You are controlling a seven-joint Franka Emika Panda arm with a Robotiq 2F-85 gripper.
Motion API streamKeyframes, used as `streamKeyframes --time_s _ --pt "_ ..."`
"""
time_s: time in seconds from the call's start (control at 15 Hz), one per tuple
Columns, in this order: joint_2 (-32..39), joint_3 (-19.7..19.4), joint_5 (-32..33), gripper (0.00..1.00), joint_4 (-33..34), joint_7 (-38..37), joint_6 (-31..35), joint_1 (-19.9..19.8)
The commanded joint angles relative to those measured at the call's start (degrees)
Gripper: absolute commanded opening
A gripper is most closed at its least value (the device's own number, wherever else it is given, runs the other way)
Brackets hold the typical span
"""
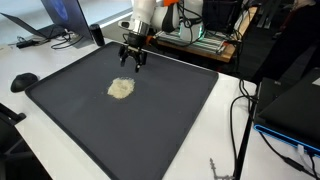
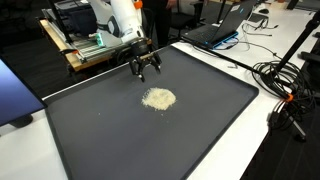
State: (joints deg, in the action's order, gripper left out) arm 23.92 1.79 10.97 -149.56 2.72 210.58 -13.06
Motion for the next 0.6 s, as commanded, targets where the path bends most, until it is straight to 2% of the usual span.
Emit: streamKeyframes --time_s 0.0,0.27,0.53 --pt "0.9 -0.4 2.4 1.00 0.7 -1.5 2.5 -0.7" --pt "-0.6 -0.2 2.4 1.00 0.3 -2.3 -0.3 -0.7" --pt "-4.4 -1.1 0.2 1.00 -0.4 -1.0 -8.6 1.4"
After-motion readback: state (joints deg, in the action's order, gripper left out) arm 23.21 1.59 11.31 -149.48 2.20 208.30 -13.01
